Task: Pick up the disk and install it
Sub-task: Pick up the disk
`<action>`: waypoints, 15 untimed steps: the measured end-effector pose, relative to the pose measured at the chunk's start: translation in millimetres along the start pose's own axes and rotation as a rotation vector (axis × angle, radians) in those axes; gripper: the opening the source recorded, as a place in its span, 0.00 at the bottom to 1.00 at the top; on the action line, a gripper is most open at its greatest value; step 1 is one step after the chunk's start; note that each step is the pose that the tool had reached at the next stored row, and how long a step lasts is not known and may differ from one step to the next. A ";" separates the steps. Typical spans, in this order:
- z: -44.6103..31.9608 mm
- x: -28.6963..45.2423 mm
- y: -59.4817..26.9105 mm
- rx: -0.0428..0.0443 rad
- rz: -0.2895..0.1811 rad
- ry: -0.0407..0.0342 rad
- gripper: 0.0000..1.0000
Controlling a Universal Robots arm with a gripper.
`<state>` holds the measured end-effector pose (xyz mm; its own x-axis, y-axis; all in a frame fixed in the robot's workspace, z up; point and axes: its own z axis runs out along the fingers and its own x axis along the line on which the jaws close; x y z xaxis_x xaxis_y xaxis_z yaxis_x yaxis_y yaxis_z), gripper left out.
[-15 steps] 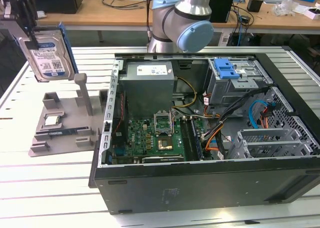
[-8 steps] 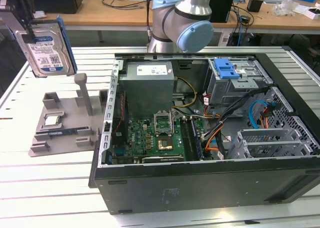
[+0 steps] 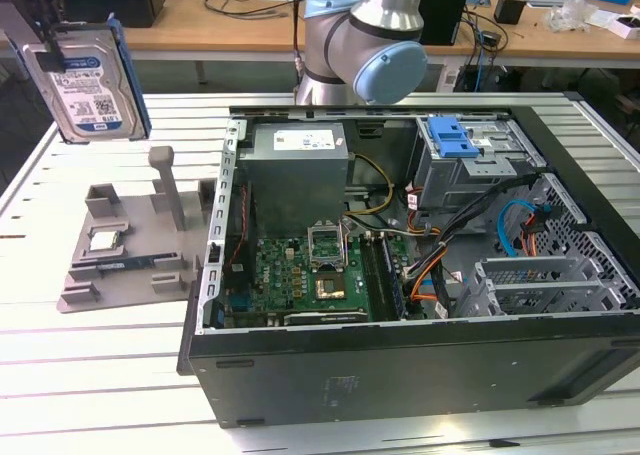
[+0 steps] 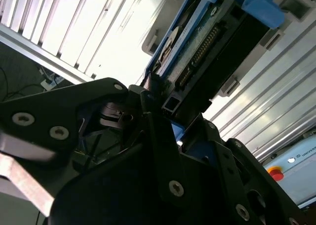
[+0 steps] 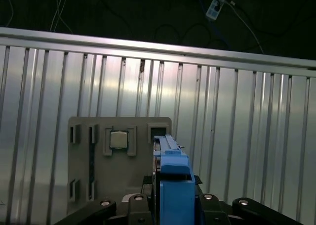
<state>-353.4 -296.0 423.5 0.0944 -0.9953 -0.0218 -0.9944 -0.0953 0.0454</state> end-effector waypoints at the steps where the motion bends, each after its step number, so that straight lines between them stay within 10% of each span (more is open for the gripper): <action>1: -2.4 -0.1 0.1 0.0000 0.000 0.0000 0.37; 15: -42.2 -2.2 1.8 0.0001 0.000 0.0000 0.37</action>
<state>-353.4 -294.7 465.8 0.0944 -0.9953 -0.0218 -0.9944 -0.0953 0.0453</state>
